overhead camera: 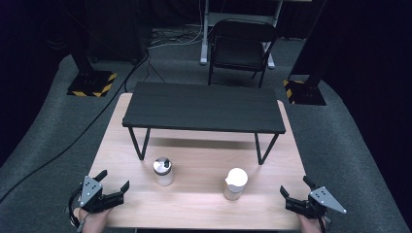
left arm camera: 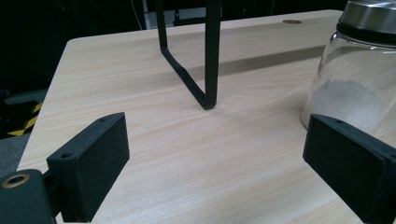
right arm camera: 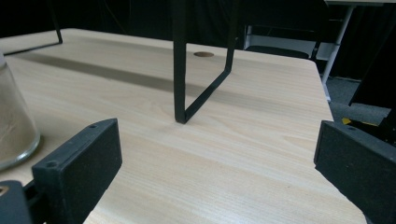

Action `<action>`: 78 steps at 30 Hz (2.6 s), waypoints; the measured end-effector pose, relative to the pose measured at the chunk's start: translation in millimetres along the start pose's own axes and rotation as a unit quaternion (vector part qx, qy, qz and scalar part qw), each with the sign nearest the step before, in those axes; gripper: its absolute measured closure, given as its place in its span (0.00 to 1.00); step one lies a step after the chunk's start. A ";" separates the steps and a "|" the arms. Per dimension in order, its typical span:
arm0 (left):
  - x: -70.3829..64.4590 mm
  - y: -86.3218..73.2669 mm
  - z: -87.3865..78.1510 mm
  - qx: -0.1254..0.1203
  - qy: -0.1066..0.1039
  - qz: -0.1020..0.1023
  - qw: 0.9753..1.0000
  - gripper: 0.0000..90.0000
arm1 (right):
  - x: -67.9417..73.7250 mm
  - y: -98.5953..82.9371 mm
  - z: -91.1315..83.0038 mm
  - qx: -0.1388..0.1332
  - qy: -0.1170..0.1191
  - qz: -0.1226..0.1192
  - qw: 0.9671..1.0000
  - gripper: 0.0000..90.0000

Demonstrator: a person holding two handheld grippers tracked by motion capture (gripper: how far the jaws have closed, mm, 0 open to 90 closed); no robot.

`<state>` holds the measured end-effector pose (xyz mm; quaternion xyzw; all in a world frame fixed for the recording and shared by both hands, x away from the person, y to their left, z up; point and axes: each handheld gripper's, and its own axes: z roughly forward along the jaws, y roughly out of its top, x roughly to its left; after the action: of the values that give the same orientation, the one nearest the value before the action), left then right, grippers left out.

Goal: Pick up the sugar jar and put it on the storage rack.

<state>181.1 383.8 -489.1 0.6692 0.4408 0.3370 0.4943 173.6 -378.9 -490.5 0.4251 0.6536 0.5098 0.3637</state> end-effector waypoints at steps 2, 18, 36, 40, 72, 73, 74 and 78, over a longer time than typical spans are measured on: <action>-0.9 0.5 0.4 0.001 -0.001 0.004 1.000 0.07 | -0.3 1.1 1.1 0.006 0.003 -0.004 1.000 0.00; 4.1 4.3 2.2 0.013 -0.019 -0.004 1.000 0.06 | -3.8 2.3 2.3 0.015 0.007 -0.001 1.000 0.02; 4.0 6.4 7.5 0.014 -0.050 0.002 0.999 0.06 | -4.3 3.0 3.1 0.017 0.012 -0.003 1.000 0.03; 3.6 6.2 9.0 0.012 -0.058 0.001 0.998 0.06 | -4.1 3.3 3.3 0.018 0.013 -0.003 1.000 0.03; -11.5 12.2 27.7 0.012 -0.112 0.014 0.994 0.05 | -4.2 4.1 4.0 0.020 0.018 -0.007 1.000 0.03; -12.3 12.6 28.4 0.013 -0.113 0.014 0.993 0.05 | -4.3 4.2 4.1 0.020 0.018 -0.007 1.000 0.03; -12.8 13.1 29.0 0.013 -0.115 0.016 0.993 0.05 | -4.3 4.2 4.0 0.020 0.018 -0.006 1.000 0.03; -14.8 13.5 31.3 0.012 -0.119 0.017 0.993 0.05 | -4.1 4.2 4.0 0.020 0.019 -0.006 1.000 0.03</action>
<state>206.6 357.0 -485.3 0.7178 0.3718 0.2579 0.5292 179.6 -380.8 -487.2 0.4184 0.6729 0.5023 0.3463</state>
